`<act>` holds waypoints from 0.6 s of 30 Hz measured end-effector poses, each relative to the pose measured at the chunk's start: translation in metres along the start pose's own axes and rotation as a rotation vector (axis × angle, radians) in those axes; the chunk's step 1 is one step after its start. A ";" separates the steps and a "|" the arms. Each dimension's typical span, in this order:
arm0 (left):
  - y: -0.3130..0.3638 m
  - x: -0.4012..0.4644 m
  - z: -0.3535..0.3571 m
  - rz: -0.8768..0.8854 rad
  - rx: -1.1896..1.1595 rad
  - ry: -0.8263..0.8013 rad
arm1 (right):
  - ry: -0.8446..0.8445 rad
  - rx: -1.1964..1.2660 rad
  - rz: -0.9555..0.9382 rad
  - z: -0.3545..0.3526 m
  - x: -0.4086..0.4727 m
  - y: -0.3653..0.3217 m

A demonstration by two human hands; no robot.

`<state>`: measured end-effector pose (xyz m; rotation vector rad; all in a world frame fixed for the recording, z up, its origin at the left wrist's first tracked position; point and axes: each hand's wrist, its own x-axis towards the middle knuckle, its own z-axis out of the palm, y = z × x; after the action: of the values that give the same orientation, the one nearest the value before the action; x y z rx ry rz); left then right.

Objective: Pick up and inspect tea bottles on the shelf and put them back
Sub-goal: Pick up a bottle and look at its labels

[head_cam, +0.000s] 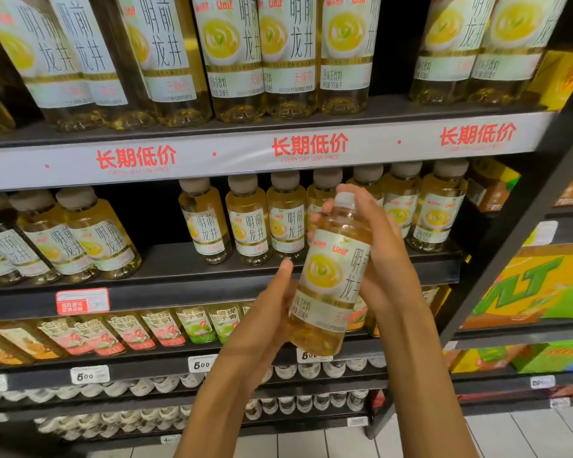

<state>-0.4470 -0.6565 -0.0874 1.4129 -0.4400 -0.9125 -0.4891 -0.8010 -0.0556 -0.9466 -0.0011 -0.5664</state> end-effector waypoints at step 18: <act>-0.004 -0.002 0.007 0.208 0.041 -0.036 | 0.072 -0.096 -0.060 0.001 -0.008 0.004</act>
<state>-0.4544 -0.6592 -0.0900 1.3609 -0.6243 -0.7646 -0.4939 -0.7953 -0.0599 -1.0212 0.0635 -0.6603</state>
